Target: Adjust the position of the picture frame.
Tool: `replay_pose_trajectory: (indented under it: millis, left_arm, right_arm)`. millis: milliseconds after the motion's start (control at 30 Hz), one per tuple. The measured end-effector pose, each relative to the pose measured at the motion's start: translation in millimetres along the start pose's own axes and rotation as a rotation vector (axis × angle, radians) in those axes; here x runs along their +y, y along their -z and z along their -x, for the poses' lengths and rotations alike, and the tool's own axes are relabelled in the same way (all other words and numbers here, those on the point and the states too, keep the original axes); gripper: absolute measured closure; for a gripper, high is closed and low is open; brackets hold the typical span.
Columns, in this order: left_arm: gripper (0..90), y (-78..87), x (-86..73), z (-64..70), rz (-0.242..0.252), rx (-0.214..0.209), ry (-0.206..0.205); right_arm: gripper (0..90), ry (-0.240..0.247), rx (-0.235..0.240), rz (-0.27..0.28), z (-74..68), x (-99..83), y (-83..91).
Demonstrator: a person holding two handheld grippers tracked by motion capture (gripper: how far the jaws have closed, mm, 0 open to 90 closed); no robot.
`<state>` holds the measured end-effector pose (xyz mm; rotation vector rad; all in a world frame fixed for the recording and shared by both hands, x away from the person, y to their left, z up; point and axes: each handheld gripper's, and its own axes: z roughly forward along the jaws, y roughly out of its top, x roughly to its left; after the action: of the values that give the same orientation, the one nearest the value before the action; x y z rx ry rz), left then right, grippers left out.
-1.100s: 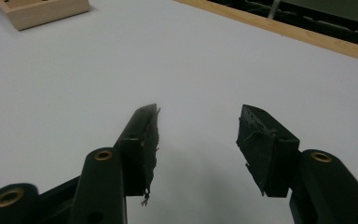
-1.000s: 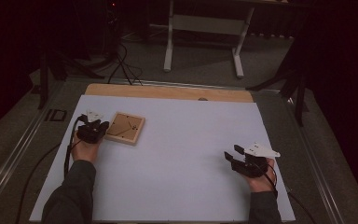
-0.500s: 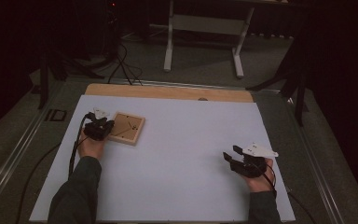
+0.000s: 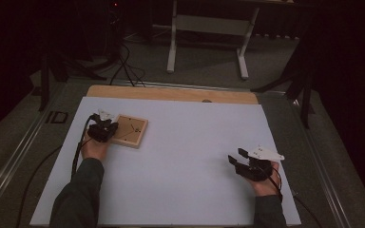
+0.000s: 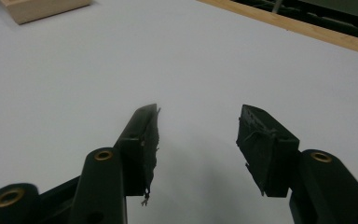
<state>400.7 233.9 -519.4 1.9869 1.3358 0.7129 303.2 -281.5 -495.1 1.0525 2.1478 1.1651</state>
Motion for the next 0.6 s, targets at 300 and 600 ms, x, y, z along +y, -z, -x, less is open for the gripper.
replay_pose_trajectory:
  millis: [300,600]
  left_arm:
    - [90.0,3.2,-4.8,12.2,0.026,-0.025,0.025]
    - [90.0,4.1,-6.7,26.1,0.048,-0.057,0.033]
  right_arm:
    - [47.2,0.009,0.008,0.000,-0.9,0.0,0.3]
    - [47.0,0.014,0.015,-0.002,-1.6,0.0,0.0]
